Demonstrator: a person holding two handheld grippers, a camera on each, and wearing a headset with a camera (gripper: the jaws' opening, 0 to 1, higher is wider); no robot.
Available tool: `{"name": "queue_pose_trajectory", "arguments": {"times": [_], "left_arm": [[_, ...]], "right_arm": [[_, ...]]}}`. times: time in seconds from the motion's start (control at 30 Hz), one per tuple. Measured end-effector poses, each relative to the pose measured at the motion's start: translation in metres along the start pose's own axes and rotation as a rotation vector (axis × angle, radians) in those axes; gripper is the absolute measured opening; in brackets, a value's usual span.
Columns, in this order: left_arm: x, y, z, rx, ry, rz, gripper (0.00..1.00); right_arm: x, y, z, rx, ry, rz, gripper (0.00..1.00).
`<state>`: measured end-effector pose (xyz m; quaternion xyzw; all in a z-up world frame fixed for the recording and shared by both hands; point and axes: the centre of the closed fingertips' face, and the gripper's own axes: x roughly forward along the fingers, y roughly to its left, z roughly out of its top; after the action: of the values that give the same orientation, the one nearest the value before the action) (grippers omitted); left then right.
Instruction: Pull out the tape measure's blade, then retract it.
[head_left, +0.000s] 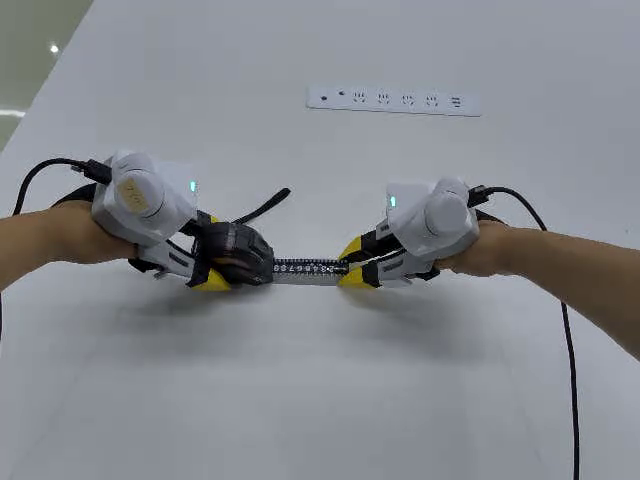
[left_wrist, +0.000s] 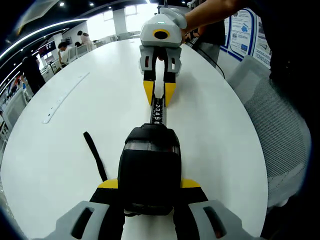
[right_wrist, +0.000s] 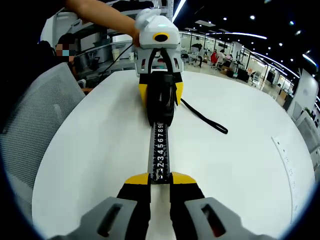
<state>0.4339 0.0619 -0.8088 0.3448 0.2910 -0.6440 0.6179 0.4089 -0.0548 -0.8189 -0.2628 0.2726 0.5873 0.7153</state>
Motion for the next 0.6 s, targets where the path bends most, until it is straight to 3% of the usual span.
{"name": "queue_pose_trajectory", "arguments": {"times": [0.6], "left_arm": [[0.002,0.000,0.000,-0.003,0.003,0.004,0.35]], "right_arm": [[-0.019,0.001,-0.018,0.010,0.024,-0.001,0.12]]}}
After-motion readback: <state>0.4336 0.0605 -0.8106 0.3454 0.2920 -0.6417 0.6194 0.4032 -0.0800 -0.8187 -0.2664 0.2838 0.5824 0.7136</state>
